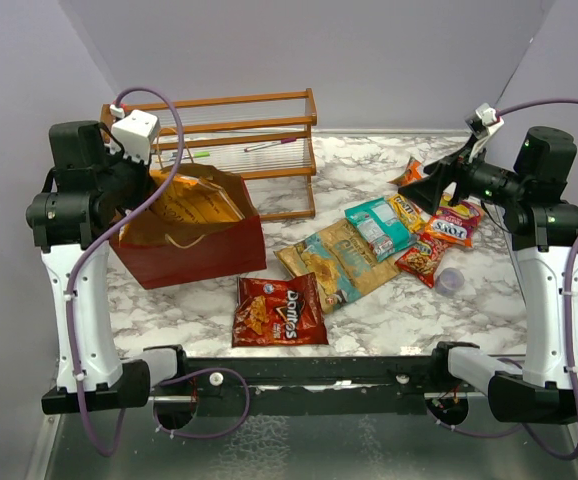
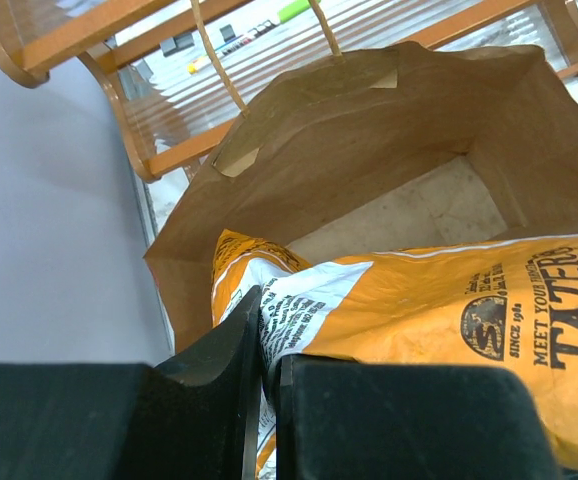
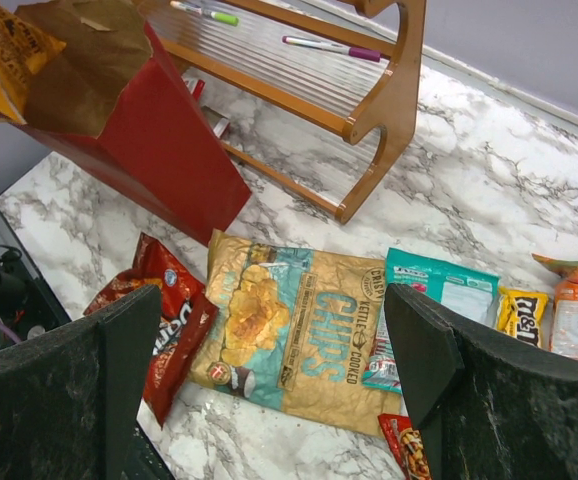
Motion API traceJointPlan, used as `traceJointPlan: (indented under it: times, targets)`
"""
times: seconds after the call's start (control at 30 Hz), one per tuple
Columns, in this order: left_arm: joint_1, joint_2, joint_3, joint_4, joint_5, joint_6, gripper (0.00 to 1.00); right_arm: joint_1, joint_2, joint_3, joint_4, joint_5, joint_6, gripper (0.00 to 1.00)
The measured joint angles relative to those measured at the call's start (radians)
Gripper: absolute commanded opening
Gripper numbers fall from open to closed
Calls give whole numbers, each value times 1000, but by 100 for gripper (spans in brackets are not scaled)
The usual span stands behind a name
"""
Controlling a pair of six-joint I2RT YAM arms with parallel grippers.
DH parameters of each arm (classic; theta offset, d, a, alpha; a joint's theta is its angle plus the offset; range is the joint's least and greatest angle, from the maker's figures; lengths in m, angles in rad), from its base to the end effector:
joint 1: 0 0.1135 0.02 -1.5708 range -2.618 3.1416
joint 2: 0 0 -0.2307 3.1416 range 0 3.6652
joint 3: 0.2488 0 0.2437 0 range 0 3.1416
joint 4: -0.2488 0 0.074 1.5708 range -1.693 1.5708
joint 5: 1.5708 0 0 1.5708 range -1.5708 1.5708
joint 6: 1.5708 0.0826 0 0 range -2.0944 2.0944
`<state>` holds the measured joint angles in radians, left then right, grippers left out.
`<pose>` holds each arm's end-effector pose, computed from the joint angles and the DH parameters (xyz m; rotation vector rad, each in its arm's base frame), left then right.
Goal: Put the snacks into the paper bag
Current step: Place the snack in the paper bag.
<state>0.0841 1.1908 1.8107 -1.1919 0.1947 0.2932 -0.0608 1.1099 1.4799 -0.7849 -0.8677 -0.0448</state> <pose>0.2227 0.0027 0.4299 0.3348 2.1042 0.0136 0.2359 0.0488 0.4101 -0.5375 1.8315 0.7824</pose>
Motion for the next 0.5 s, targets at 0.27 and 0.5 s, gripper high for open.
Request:
traceJointPlan:
  times: [0.27, 0.5]
  targets:
    - [11, 51, -8, 3, -8, -22, 0, 0, 1, -3, 1, -15, 6, 94]
    - [13, 77, -14, 10, -12, -19, 0, 0, 1, -12, 1, -18, 6, 94]
